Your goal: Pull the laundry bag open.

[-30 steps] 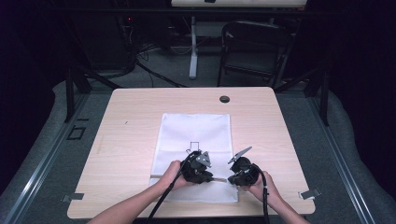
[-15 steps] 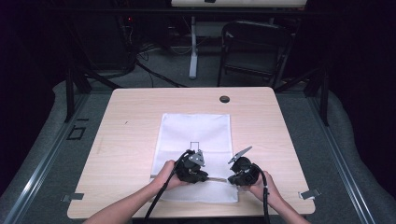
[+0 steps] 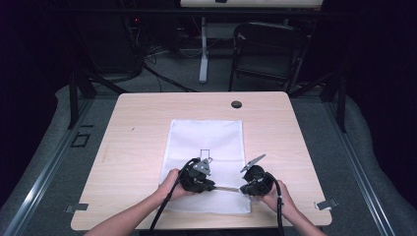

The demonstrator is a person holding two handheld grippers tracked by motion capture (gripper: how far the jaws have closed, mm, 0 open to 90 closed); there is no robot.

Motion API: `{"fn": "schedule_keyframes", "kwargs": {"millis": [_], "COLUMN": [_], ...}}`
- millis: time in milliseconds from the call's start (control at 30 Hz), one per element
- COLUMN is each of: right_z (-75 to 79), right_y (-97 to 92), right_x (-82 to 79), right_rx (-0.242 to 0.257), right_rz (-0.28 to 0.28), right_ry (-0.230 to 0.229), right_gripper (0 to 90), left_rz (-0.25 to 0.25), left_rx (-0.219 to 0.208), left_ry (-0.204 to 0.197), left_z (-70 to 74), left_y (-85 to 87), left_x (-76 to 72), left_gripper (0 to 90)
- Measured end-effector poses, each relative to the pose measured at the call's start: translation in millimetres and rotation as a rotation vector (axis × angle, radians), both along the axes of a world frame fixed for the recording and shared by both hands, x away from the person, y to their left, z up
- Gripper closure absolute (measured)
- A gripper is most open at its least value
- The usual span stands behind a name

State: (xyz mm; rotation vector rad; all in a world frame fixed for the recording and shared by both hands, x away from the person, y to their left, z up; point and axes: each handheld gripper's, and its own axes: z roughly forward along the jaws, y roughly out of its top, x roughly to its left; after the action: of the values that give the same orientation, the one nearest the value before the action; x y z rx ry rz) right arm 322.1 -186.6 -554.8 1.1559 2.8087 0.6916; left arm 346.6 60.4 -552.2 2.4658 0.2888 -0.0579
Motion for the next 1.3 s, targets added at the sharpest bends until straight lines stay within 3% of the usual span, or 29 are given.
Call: {"fn": "schedule_keyframes", "kwargs": {"millis": [867, 1300], "right_z": [0.3, 0.5], "right_y": [0.8, 1.4], "right_x": [0.3, 0.5], "right_rx": [-0.006, -0.015], "right_rz": [0.012, 0.021], "right_ry": [-0.002, -0.008], "right_gripper": [90.0, 90.0], "left_rz": [0.03, 0.025], "left_rx": [-0.014, -0.02], "left_ry": [0.008, -0.004], "left_z": [1.6, 3.6], "left_y": [32.3, 39.5], "left_x": [-1.8, -3.6], "left_gripper": [81.4, 81.4]}}
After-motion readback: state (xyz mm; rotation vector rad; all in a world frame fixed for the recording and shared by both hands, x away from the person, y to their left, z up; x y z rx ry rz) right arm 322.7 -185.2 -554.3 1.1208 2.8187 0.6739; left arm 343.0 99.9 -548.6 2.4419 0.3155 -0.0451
